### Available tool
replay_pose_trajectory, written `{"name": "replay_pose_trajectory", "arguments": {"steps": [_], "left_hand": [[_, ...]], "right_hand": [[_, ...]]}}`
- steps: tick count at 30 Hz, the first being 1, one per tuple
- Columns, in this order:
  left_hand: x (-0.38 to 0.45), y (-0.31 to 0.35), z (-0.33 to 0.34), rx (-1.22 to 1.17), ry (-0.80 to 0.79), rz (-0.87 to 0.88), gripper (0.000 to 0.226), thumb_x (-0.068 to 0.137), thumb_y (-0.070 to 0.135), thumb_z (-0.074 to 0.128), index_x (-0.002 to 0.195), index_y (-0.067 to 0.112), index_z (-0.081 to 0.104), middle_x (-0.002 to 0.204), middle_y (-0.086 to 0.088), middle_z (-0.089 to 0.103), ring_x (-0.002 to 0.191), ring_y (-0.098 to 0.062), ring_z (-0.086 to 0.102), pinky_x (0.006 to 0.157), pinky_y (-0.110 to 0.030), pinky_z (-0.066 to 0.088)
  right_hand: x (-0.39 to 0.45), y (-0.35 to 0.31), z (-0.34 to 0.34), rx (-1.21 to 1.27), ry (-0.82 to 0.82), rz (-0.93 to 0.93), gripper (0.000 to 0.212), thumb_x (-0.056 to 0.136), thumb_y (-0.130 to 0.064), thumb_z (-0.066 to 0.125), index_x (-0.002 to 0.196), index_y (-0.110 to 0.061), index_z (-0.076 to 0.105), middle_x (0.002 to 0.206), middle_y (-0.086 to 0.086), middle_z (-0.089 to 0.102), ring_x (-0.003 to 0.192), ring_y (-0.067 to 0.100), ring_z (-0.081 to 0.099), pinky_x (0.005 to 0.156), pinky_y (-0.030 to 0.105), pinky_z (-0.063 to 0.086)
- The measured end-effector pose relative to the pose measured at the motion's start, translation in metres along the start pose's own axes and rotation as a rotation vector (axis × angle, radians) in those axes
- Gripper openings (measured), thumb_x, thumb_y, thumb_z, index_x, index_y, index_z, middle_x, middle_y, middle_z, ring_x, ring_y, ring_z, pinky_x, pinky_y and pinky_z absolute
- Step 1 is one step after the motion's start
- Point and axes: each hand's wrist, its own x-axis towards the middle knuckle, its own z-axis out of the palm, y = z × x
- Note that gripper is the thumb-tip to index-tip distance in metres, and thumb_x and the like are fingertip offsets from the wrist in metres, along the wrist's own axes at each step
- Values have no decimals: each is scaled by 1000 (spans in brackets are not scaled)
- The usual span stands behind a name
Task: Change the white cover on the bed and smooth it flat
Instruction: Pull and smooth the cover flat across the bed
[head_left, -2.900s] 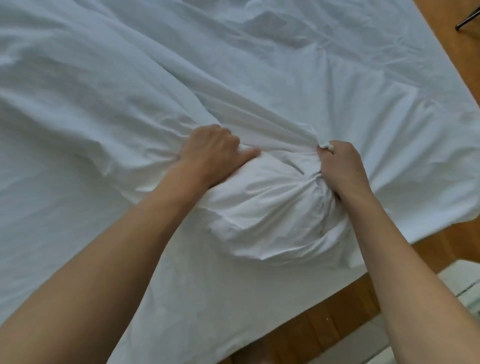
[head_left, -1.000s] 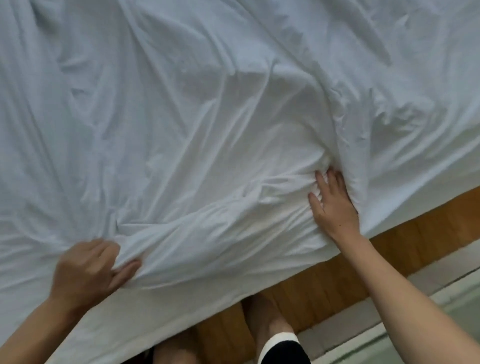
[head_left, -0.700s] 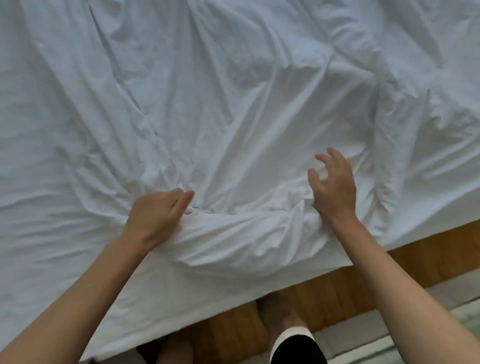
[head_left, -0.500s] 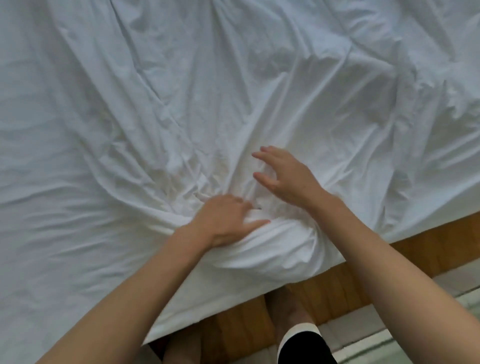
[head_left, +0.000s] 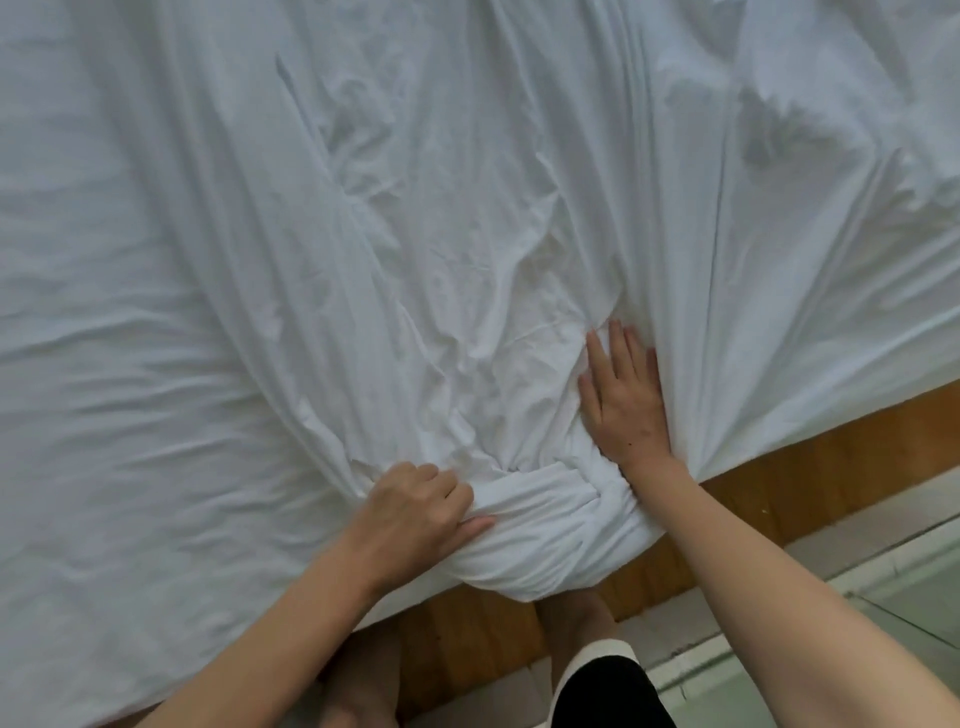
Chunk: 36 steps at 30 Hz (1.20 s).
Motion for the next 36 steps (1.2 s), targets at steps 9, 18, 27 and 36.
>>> {"name": "replay_pose_trajectory", "arguments": {"steps": [9,18,27,36], "left_hand": [[32,11,-16,-11,-550,119,33,93,47,53,82,16,56,81,-2,59,72,-20,55,67,-33,41],[-138,-29,-56,-53,-149,79,22,98,10,38,78,18,42,67,-4,51,63,-23,44,63,-31,33],[-72,-31,-45,-86,-191,25,58,89,61,51,111,8,60,107,-9,61,98,-29,58,91,-42,47],[-128,-63,-23,81,-179,-54,53,98,52,39,65,13,52,63,-4,50,58,-23,48,64,-34,38]], "right_hand": [[-11,9,4,-45,-19,-37,54,98,-31,32,146,-7,35,151,23,33,140,34,30,115,46,14],[-18,15,17,6,37,66,55,99,-28,28,148,-4,31,155,20,27,144,31,23,119,36,10],[-5,-77,9,441,361,144,45,97,-27,46,136,-4,45,145,19,42,136,30,37,113,48,31],[-9,-140,39,80,16,-753,48,95,-32,50,137,-9,44,146,23,40,136,36,39,109,53,32]]}}
